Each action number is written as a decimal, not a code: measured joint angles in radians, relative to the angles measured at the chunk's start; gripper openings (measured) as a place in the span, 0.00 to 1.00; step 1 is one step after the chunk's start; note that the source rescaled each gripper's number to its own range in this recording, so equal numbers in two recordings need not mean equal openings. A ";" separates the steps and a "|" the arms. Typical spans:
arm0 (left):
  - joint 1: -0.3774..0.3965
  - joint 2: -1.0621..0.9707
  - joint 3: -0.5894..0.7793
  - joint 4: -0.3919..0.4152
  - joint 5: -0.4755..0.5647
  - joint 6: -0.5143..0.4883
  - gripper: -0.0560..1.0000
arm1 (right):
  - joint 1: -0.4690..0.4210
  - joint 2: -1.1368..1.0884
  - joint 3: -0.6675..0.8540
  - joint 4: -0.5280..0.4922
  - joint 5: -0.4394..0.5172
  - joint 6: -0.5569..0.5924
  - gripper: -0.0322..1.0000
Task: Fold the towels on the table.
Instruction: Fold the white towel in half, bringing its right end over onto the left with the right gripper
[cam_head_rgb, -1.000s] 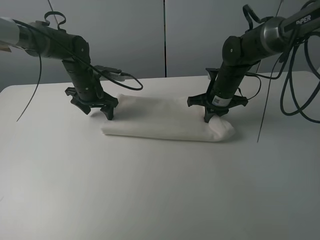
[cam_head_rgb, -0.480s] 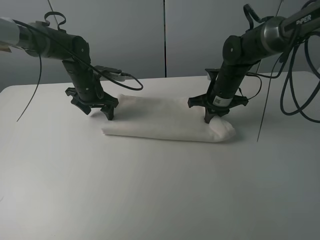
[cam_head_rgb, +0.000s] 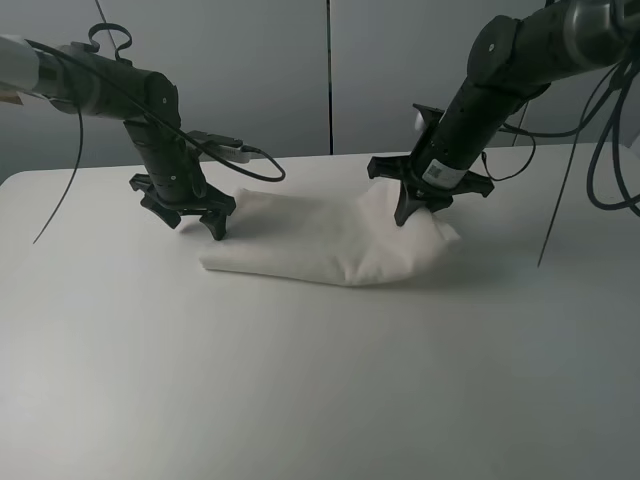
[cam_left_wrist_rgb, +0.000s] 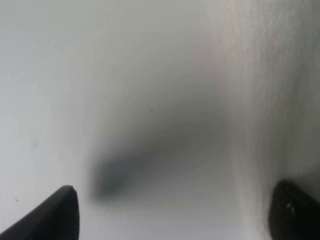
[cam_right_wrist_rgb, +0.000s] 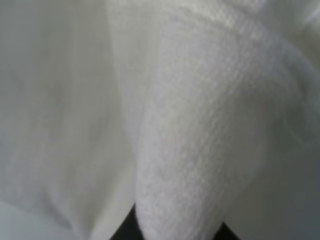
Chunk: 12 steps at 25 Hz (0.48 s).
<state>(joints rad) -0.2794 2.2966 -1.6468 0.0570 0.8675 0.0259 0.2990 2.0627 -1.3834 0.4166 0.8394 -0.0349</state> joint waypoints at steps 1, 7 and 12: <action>0.000 0.000 0.000 0.000 0.000 0.000 0.98 | 0.000 -0.004 0.000 0.041 0.000 -0.019 0.07; 0.000 0.000 0.000 0.000 0.000 0.000 0.98 | 0.000 -0.005 0.002 0.274 0.004 -0.154 0.07; 0.000 0.000 0.000 0.000 0.000 0.000 0.98 | 0.020 -0.005 0.002 0.394 -0.023 -0.223 0.07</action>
<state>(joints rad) -0.2794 2.2966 -1.6468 0.0570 0.8675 0.0259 0.3188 2.0577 -1.3815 0.8102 0.8161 -0.2583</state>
